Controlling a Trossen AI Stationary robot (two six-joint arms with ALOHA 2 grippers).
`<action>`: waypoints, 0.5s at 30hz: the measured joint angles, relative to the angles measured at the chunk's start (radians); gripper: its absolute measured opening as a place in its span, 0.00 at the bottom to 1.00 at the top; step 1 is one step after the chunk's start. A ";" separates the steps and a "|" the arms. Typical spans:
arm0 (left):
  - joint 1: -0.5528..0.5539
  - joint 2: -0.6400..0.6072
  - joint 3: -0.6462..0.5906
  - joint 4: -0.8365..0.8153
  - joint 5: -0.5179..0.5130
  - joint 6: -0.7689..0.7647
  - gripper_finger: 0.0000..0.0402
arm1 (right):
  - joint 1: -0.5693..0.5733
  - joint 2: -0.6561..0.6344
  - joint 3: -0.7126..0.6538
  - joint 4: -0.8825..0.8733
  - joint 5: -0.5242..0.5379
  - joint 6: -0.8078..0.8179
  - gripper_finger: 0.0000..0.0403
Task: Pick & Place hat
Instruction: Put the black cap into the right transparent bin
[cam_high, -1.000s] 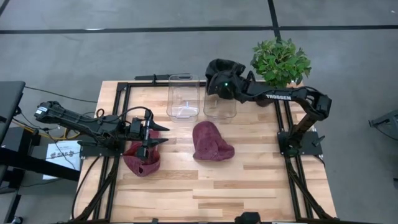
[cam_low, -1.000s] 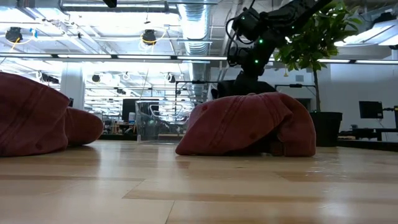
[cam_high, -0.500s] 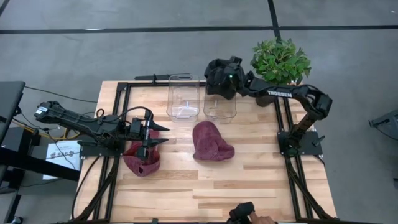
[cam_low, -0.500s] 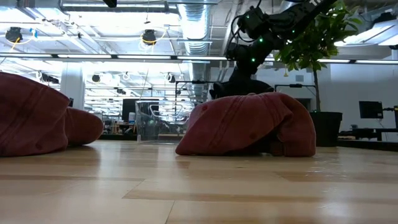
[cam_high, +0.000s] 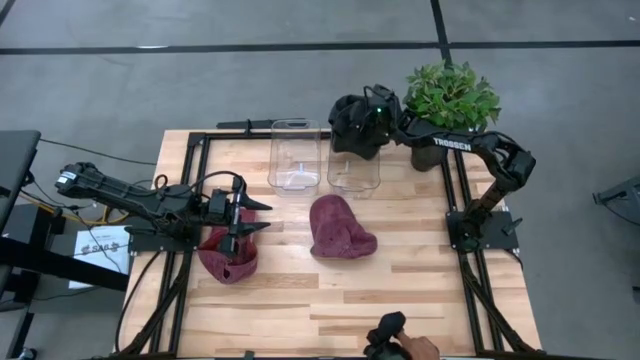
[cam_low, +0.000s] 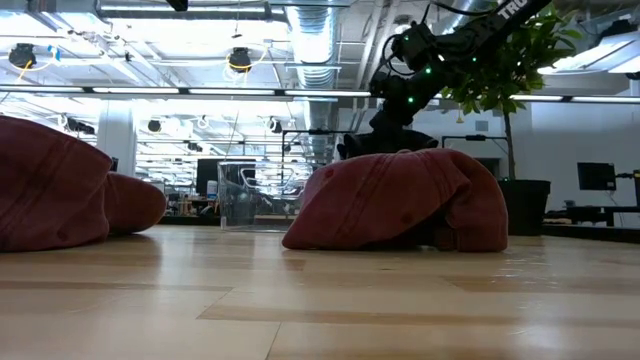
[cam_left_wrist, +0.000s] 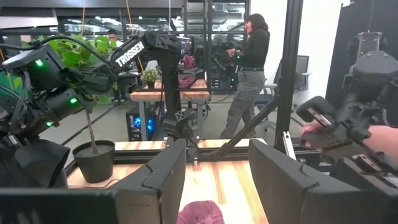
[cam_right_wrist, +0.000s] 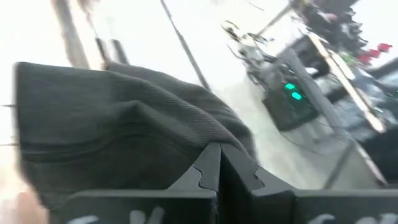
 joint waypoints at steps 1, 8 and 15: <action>0.000 0.000 0.000 0.000 0.000 0.000 0.43 | 0.001 0.000 0.000 -0.004 -0.029 0.000 0.00; 0.000 0.000 0.000 0.000 0.000 0.000 0.43 | 0.001 0.035 0.000 -0.021 -0.051 -0.008 0.00; 0.000 0.000 0.000 0.000 0.000 0.000 0.43 | 0.000 0.169 -0.001 0.078 0.090 -0.067 0.00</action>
